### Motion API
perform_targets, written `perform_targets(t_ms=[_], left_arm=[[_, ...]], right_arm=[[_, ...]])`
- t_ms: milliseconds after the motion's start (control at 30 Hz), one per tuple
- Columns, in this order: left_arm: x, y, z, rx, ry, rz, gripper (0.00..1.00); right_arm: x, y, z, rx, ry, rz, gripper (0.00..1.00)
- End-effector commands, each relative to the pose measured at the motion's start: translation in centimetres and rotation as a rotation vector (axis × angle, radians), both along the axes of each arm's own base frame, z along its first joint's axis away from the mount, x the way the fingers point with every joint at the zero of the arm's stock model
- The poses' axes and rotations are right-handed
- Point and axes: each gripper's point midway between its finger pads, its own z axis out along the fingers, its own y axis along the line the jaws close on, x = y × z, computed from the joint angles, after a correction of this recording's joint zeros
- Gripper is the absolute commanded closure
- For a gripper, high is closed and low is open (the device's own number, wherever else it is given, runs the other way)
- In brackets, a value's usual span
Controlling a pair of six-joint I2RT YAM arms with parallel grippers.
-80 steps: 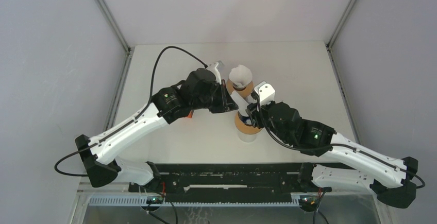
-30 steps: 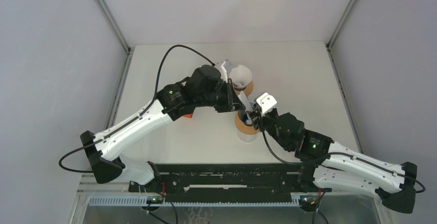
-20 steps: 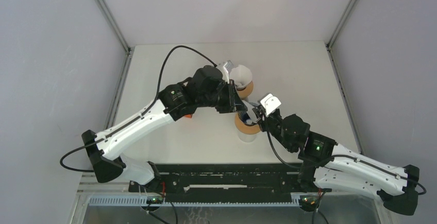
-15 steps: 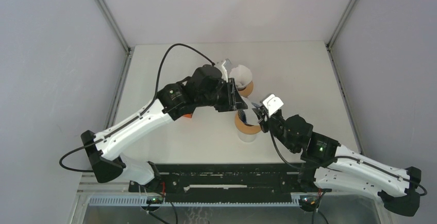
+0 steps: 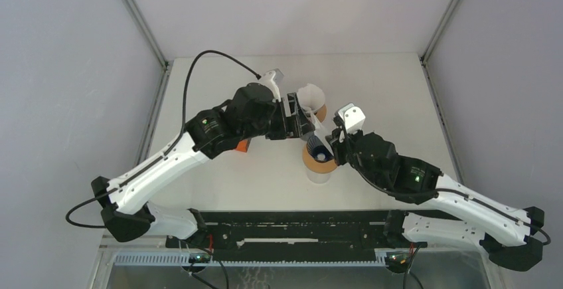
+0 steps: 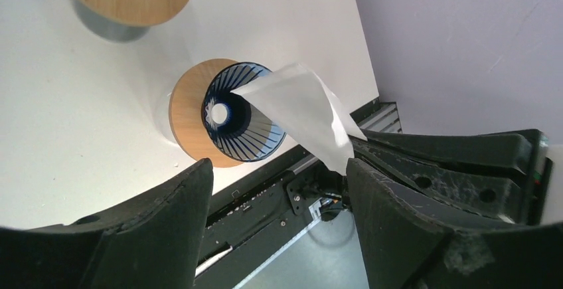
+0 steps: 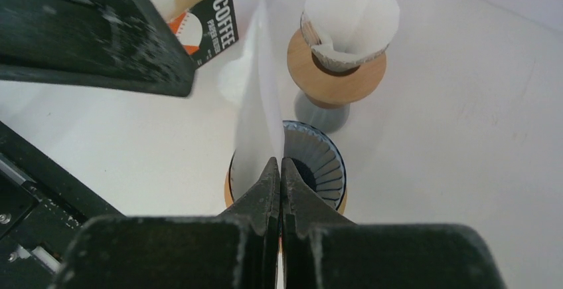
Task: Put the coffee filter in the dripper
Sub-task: Pass from the left arm to the right, then open the coffee filter.
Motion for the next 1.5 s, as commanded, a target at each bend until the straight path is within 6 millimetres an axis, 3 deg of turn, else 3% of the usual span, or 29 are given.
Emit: perform_targets(t_ms=[0,500,1000,1467], left_arm=[[0.4,1.4,3.7,-0.062,-0.107,0.041,0.21],[0.2,-1.9,2.7,-0.104,-0.048,-0.042,0.15],[0.3,-3.5,0.4,-0.072,0.001,-0.074,0.14],[0.3,-3.9,-2.0,-0.003,0.023,-0.074,0.16]], right_arm=[[-0.3,-0.8,0.2,0.042,0.104,-0.101,1.0],[-0.8,-1.2,-0.4,0.057,0.257,-0.218,1.0],[-0.6,-0.9,-0.7,0.046,0.26,-0.227,1.0],[-0.5,-0.6,-0.7,0.029,0.263,-0.217,1.0]])
